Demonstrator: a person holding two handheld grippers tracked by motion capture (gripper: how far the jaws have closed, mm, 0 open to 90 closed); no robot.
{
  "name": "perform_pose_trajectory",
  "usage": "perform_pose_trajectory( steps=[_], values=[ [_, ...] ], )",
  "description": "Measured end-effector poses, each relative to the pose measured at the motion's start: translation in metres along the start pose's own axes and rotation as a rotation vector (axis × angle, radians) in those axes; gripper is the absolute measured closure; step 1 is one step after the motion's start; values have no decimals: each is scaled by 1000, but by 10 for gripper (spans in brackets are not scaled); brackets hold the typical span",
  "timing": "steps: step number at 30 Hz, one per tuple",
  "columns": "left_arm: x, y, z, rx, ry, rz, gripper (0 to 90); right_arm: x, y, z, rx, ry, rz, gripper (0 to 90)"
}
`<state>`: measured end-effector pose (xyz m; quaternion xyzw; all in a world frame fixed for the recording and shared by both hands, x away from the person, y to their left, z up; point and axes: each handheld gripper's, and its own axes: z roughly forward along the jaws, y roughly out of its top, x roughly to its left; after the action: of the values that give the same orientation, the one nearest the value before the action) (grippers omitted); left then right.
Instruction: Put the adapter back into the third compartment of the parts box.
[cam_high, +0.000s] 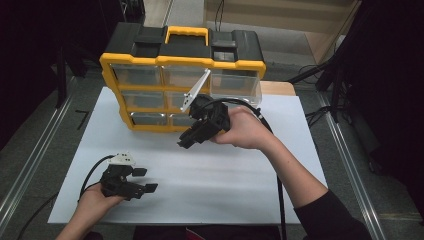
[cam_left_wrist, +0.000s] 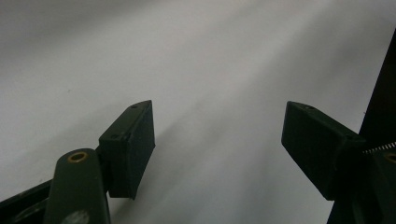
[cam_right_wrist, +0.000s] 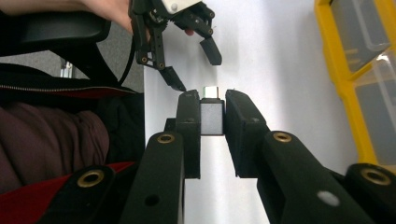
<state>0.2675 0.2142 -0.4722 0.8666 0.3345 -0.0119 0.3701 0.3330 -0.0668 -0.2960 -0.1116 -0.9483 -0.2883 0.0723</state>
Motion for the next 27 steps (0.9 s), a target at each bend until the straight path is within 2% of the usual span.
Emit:
perform_pose_trajectory(
  steps=[3, 11, 20, 27],
  values=[
    [0, 0, 0, 2, -2, -3, 272, -2, 3, -8, -16, 2, 6, 738],
    [0, 0, 0, 3, -1, 0, 272, -4, 10, -26, -7, -33, 3, 738],
    [0, 0, 0, 1, 0, -3, 272, -6, 20, -52, -42, -44, 10, 738],
    [0, 0, 0, 4, -1, -1, 272, -11, 26, -70, -35, -72, 27, 738]
  ],
)
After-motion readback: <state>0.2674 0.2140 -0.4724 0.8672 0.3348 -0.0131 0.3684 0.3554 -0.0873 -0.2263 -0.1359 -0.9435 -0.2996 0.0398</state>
